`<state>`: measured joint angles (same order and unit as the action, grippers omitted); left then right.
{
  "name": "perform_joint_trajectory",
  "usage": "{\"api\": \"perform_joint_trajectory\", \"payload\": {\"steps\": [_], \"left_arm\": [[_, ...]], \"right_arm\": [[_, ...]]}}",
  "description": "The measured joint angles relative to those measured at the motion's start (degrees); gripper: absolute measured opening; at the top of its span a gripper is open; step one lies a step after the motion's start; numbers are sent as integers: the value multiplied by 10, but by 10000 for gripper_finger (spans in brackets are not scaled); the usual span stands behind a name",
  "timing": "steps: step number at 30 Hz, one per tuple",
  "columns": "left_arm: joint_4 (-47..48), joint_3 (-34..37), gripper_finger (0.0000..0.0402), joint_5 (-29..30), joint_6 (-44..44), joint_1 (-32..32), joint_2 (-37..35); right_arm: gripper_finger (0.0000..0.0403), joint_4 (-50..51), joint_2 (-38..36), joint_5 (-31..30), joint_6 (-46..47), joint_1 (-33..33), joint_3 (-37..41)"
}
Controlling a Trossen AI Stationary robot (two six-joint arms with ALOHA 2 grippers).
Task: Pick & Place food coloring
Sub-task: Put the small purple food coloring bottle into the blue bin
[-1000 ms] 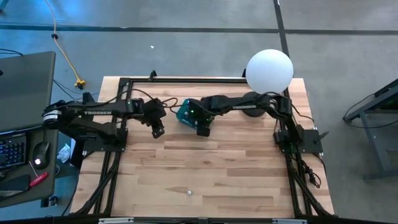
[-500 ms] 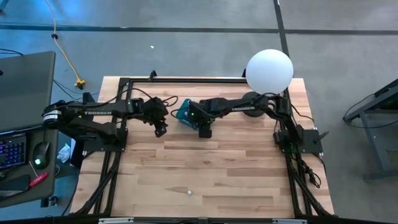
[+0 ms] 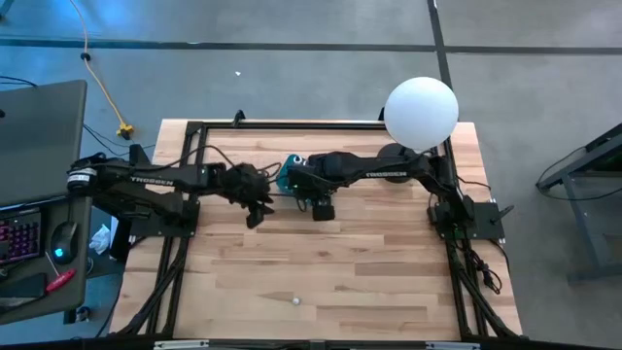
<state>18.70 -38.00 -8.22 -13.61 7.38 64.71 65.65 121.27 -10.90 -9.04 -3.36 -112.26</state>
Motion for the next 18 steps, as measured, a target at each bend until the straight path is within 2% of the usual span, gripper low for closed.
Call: {"api": "perform_joint_trajectory", "payload": {"steps": [5, 8, 11, 14, 18], "left_arm": [[-16, -2, 172, 49, -83, -77, 0], [-23, -2, 172, 74, -123, -124, 0], [-29, -3, 172, 126, -160, -176, 7], [-44, -3, 172, 168, -182, -228, 12], [-99, -3, 172, 180, -185, -288, 32]], "right_arm": [[142, 163, -1, 4, 39, 29, -117], [128, 183, -16, -18, 64, 45, -124], [113, 147, -46, -40, 112, 57, -62], [97, 102, -84, -16, 155, 73, 50], [77, -62, -142, 18, 205, 110, 223]]}}
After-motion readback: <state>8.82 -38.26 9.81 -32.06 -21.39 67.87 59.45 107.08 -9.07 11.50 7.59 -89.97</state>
